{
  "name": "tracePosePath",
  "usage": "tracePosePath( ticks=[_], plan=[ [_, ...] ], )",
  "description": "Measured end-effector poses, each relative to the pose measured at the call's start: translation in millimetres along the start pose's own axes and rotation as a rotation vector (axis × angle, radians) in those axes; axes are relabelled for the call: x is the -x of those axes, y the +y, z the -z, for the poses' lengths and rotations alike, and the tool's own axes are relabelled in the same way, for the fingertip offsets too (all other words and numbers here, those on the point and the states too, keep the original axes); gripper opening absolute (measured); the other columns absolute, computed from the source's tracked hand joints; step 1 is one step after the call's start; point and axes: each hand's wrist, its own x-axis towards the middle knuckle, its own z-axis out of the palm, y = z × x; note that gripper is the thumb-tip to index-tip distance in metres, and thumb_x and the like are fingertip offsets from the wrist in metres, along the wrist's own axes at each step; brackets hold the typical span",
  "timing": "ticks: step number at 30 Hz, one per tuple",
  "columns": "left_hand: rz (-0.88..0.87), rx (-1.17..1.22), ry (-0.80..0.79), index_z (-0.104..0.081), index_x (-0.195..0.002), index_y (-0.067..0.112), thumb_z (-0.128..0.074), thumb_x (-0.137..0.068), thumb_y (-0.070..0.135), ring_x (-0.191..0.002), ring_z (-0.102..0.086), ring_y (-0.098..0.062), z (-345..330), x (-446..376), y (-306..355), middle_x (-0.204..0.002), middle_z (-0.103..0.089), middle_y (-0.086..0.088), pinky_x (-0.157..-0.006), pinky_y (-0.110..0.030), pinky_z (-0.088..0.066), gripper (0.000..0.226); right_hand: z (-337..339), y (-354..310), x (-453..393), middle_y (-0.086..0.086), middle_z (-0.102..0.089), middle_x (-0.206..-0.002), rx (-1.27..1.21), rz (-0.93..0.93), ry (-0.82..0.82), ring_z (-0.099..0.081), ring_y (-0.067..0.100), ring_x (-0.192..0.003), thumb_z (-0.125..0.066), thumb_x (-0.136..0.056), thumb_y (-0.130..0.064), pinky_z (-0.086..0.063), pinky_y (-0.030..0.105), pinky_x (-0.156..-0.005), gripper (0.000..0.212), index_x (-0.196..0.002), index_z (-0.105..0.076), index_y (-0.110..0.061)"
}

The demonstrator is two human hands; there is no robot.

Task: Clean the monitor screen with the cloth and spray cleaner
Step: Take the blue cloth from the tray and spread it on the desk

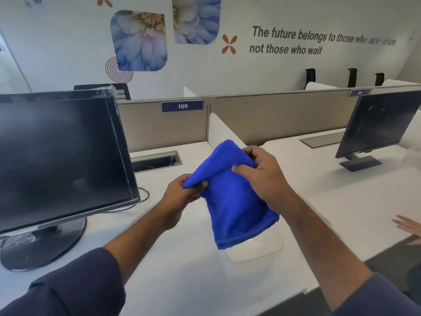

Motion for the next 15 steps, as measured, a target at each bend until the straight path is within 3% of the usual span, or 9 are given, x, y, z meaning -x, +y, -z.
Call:
tracePosePath(
  ticks=[4,11,15],
  plan=[
    [-0.038,0.157,0.011,-0.068,-0.121,0.015,-0.077,-0.082,0.031,-0.110,-0.068,-0.025,33.7,20.4,26.5,-0.120,-0.072,-0.007,-0.090,-0.041,-0.056,0.043,-16.9,-12.4,-0.4,0.004,-0.075,-0.096,-0.167,-0.125,-0.006,-0.072,0.023,-0.088,-0.073,-0.083,-0.012,-0.058,0.041,-0.084,0.030,-0.110,-0.062,-0.018],
    [0.050,-0.032,0.317,-0.074,-0.104,0.017,-0.083,-0.078,0.029,-0.093,-0.074,-0.025,89.5,69.9,15.3,-0.099,-0.078,-0.004,-0.075,-0.036,-0.059,0.029,-81.5,19.6,19.8,-0.002,-0.065,-0.119,0.017,-0.286,-0.153,-0.066,0.019,-0.101,-0.077,-0.083,-0.024,-0.058,0.037,-0.086,0.057,-0.134,-0.050,-0.022],
    [0.192,-0.130,0.400,-0.073,-0.099,0.022,-0.080,-0.082,0.029,-0.090,-0.073,-0.022,115.2,99.7,-17.3,-0.095,-0.078,0.001,-0.067,-0.032,-0.057,0.020,-119.3,58.7,41.3,-0.001,-0.065,-0.116,0.017,-0.409,-0.230,-0.068,0.020,-0.095,-0.079,-0.079,-0.024,-0.058,0.037,-0.082,0.058,-0.130,-0.051,-0.026]
  ],
)
